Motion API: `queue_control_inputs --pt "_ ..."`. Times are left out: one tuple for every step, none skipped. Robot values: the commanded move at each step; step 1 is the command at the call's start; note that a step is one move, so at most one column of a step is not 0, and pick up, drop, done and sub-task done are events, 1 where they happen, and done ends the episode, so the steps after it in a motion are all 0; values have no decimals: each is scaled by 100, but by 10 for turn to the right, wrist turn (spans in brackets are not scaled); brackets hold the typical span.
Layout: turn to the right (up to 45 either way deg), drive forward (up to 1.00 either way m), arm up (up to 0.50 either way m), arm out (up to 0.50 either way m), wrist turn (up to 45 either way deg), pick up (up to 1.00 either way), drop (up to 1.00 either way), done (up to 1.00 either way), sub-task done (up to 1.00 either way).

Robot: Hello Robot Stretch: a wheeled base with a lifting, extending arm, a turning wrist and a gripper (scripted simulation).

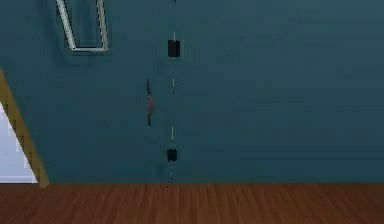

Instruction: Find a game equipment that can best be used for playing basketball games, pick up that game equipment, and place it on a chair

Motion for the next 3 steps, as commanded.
queue_control_inputs --pt "0 20 0 0 0 0 0 0 0" --pt "-450 0 0 0 0 0 0 0 0" --pt "-450 0 0 0 0 0 0 0 0"
